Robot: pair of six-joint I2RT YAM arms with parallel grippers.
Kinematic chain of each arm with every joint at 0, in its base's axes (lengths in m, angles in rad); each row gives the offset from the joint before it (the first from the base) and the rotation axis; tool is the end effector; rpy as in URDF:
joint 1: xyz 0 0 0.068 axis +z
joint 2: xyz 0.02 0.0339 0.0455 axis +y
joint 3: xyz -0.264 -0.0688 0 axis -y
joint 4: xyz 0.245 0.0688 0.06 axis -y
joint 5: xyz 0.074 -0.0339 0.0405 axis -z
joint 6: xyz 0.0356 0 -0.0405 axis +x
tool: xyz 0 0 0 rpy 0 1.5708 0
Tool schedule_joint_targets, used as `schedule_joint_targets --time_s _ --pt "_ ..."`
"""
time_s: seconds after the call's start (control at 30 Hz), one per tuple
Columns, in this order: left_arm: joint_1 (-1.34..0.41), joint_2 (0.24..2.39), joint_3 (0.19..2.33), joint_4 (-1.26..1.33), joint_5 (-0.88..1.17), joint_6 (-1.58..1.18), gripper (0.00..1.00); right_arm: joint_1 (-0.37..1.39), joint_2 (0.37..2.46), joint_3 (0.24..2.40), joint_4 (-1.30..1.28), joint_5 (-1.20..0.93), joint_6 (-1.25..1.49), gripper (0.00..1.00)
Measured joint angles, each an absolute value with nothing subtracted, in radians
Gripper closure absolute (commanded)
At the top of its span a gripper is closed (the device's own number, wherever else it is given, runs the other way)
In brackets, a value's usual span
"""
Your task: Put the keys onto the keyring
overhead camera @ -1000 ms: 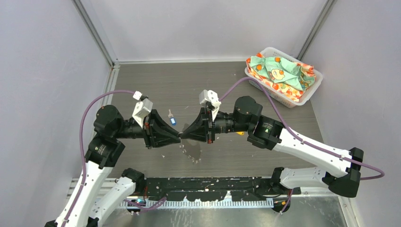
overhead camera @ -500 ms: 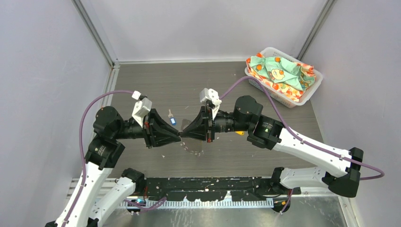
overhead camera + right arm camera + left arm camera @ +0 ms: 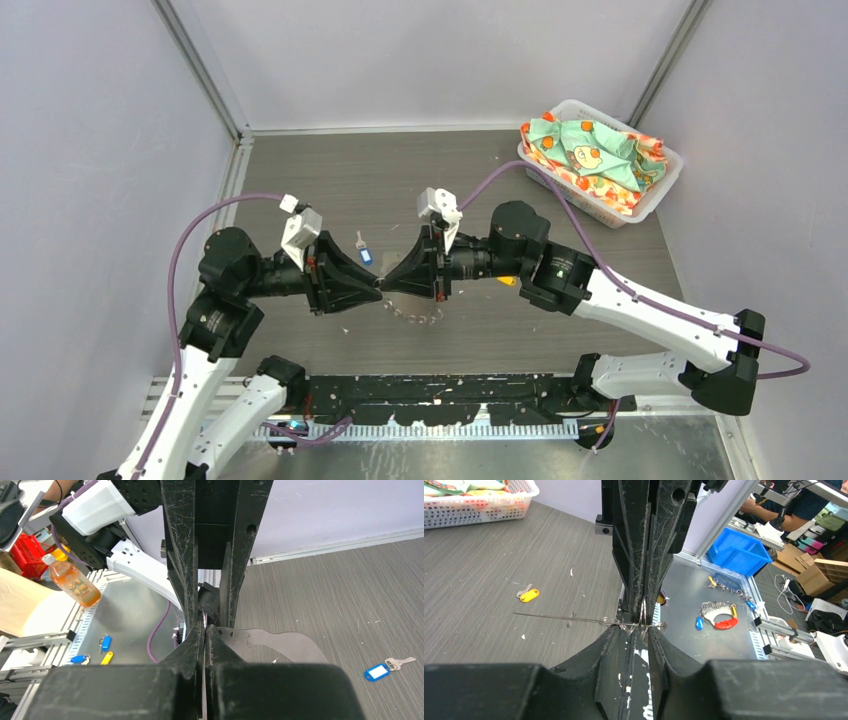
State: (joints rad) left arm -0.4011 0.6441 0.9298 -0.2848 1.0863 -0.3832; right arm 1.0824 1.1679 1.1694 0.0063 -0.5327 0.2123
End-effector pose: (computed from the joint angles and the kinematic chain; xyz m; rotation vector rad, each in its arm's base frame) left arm 0.0960 -0.0749 0.3987 0.9300 1.5083 -1.4262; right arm 0.1089 0.2434 0.4175 -1.1350 1.3383 1.3966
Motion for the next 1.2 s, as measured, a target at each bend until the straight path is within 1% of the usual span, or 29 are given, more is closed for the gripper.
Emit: schedule_joint_targets --time_s 0.07,0.1,0.13,0.17,0.2,0.3,0.57,0.6,0.67,0.8,1.03,1.2 --pt "-0.402 0.642 0.928 -0.294 1.084 -0.381 0.85 1.082 1.172 1.175 -0.007 -0.532 0.207 0.99" --pt "-0.402 0.641 0.928 -0.299 1.084 -0.381 0.93 1.082 1.176 1.184 -0.022 -0.532 0.200 0.99" --pt "-0.404 0.640 0.928 -0.304 1.082 -0.378 0.99 1.082 1.180 1.191 -0.033 -0.532 0.196 0.99" --pt "-0.405 0.640 0.928 -0.312 1.076 -0.373 0.99 1.083 1.185 1.200 -0.043 -0.536 0.191 0.99" --pt "-0.405 0.639 0.926 -0.316 1.073 -0.365 0.99 1.084 1.190 1.208 -0.054 -0.535 0.185 0.99" --pt "-0.405 0.635 0.925 -0.320 1.073 -0.347 1.00 1.084 1.198 1.227 -0.085 -0.536 0.175 0.91" --pt "-0.405 0.619 0.919 -0.351 1.075 -0.294 1.00 1.092 1.224 1.281 -0.172 -0.546 0.159 0.90" --pt "-0.405 0.619 0.919 -0.354 1.075 -0.288 1.00 1.092 1.229 1.290 -0.186 -0.548 0.156 0.89" --pt "-0.405 0.619 0.919 -0.360 1.075 -0.281 1.00 1.092 1.238 1.310 -0.215 -0.550 0.151 0.79" --pt "-0.405 0.620 0.919 -0.365 1.074 -0.272 1.00 1.097 1.247 1.344 -0.276 -0.554 0.130 0.72" --pt "-0.406 0.624 0.919 -0.369 1.074 -0.252 0.99 1.099 1.299 1.484 -0.435 -0.562 0.072 0.70" --pt "-0.406 0.624 0.919 -0.374 1.075 -0.252 1.00 1.096 1.350 1.576 -0.543 -0.567 0.028 0.73"
